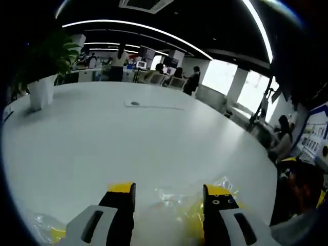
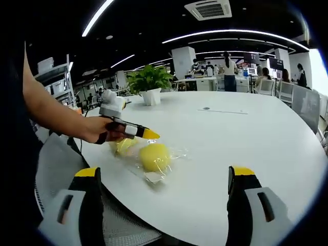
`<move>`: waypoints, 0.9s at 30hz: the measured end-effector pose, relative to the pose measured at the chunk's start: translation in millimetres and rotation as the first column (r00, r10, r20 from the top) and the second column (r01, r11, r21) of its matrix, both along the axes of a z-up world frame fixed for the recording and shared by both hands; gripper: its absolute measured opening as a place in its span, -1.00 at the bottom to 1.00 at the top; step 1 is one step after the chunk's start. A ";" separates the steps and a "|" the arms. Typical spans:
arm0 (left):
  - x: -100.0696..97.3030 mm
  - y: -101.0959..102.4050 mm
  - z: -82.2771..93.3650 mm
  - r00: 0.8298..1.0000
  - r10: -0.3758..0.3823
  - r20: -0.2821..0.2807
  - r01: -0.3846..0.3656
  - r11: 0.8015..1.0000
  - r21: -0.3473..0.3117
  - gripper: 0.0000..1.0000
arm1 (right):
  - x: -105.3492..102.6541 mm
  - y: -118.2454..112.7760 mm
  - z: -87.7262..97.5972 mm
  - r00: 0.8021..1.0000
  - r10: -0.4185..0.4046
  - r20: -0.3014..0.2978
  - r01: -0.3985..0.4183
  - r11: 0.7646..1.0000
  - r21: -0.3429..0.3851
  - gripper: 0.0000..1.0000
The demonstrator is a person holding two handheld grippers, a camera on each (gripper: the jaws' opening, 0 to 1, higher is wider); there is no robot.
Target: Compare the silicone blocks by pressing each to a similar depth, holding the contact briefly, and releasing to observe deformation and rebound differences across the visible hardness samples.
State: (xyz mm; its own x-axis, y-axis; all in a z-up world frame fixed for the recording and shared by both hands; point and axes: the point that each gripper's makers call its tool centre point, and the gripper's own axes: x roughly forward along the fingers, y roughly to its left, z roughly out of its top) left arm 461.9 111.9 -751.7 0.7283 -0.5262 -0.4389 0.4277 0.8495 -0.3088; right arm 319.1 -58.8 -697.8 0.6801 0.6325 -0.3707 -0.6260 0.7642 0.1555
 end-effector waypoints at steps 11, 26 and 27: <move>-20.3 58.5 70.3 0.983 -0.109 0.150 0.112 0.994 -0.013 1.00 | 15.2 -0.8 -10.3 1.000 -0.020 -0.014 0.019 0.999 -0.041 0.93; -114.6 199.4 83.7 0.981 -0.086 0.171 0.075 0.994 0.074 1.00 | 12.4 0.6 -20.3 1.000 -0.008 -0.022 0.007 0.998 -0.058 0.93; -119.5 207.0 80.3 0.983 -0.071 0.170 0.057 0.994 0.091 1.00 | 11.5 0.8 -19.6 1.000 -0.016 -0.011 0.015 0.998 -0.067 0.93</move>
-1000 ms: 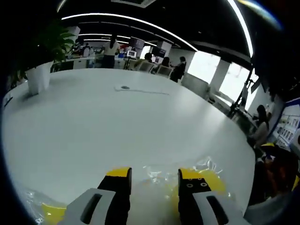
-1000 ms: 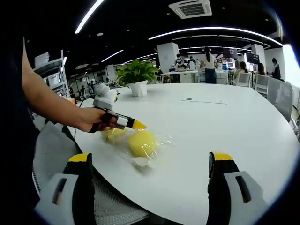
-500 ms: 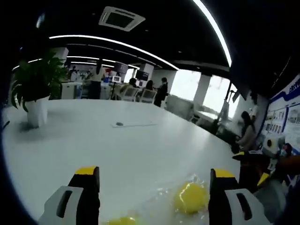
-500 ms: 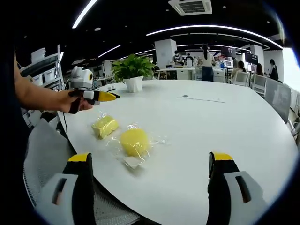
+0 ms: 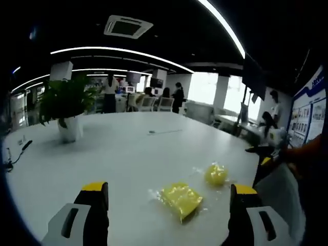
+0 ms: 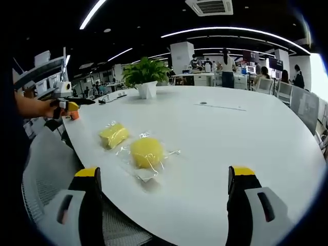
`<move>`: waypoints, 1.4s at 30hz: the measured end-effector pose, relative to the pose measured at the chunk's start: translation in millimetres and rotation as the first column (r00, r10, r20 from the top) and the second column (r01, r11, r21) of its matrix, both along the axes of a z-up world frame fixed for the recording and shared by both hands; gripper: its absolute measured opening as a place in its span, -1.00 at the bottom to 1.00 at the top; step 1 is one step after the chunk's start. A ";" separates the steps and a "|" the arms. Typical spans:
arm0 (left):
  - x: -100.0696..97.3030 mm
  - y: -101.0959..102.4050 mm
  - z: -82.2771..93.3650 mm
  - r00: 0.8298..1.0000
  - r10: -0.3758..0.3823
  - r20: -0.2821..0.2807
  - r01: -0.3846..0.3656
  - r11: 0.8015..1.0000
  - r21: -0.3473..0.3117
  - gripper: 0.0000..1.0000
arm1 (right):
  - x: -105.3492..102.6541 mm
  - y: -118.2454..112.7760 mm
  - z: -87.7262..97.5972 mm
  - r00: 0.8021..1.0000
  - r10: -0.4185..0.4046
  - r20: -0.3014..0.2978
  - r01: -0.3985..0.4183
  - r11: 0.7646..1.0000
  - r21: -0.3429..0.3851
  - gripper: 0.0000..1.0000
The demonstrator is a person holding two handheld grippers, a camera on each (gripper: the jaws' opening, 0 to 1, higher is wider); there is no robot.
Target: Compare the silicone blocks by pressing each to a similar depth, holding the contact briefly, and releasing to observe deformation and rebound differences across the visible hardness samples.
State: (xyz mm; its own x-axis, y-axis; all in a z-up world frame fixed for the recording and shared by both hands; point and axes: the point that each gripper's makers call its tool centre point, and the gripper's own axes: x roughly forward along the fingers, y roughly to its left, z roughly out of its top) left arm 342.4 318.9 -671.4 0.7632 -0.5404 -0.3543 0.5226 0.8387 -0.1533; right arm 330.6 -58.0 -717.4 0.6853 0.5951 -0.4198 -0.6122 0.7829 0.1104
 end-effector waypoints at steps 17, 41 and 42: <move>-27.9 30.0 -3.5 0.997 0.056 0.046 -0.054 0.998 -0.045 1.00 | -3.6 -5.6 7.3 0.999 -0.053 0.006 0.053 0.999 0.012 0.93; -26.0 15.3 -5.4 0.999 0.028 0.040 -0.027 0.999 -0.030 1.00 | -5.5 -3.8 6.2 0.997 -0.081 -0.002 0.081 0.996 0.028 0.93; -24.8 17.5 -6.3 0.999 0.027 0.045 -0.026 0.999 -0.018 1.00 | -5.4 -3.6 6.2 0.997 -0.080 0.000 0.080 0.996 0.029 0.93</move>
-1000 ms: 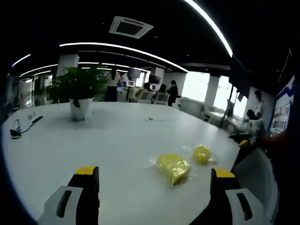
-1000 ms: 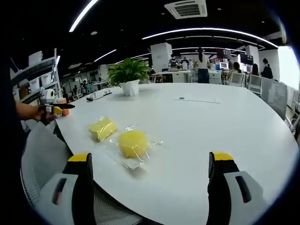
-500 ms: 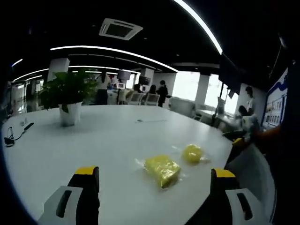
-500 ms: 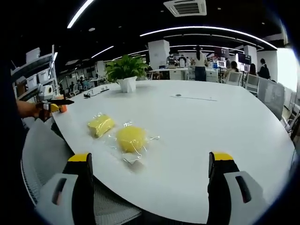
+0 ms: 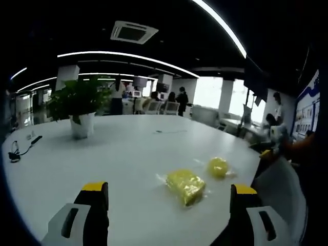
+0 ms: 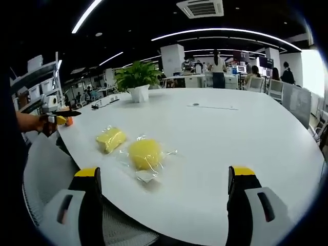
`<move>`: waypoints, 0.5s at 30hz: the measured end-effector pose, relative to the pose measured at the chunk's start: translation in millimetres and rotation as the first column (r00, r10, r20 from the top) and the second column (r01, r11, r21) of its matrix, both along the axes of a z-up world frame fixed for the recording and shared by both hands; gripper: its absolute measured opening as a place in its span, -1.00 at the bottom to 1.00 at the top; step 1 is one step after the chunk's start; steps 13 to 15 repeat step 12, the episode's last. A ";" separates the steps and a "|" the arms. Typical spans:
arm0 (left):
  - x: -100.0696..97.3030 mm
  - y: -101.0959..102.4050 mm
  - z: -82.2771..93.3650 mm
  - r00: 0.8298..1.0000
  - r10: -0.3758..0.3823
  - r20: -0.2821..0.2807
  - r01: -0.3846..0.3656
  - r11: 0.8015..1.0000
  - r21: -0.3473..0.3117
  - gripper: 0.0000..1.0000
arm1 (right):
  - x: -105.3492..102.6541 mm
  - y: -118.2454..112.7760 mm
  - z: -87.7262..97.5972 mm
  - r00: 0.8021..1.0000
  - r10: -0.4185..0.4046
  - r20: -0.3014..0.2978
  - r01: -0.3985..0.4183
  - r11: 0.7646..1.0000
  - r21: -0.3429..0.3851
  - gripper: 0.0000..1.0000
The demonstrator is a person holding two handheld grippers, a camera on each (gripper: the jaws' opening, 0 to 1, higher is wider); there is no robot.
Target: Compare the silicone blocks by pressing each to a similar depth, holding the contact briefly, and releasing to observe deformation and rebound differences across the visible hardness samples.
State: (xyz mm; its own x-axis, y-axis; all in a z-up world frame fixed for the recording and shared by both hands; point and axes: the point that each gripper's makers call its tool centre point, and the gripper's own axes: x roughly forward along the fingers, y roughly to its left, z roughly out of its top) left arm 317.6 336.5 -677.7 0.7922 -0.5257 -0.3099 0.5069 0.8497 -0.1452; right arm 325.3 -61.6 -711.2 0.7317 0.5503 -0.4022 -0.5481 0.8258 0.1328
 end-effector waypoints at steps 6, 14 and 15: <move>5.0 10.2 -0.7 1.000 0.015 0.001 -0.015 1.000 0.003 1.00 | 0.2 -0.2 -4.2 1.000 -0.002 -0.010 0.002 1.000 -0.003 0.93; 3.6 7.2 -0.1 1.000 0.031 -0.004 -0.031 0.999 -0.019 1.00 | 2.0 6.4 -8.6 1.000 0.008 -0.028 -0.008 1.000 0.000 0.93; 3.6 7.2 -0.1 1.000 0.031 -0.004 -0.031 0.999 -0.019 1.00 | 2.0 6.4 -8.6 1.000 0.008 -0.028 -0.008 1.000 0.000 0.93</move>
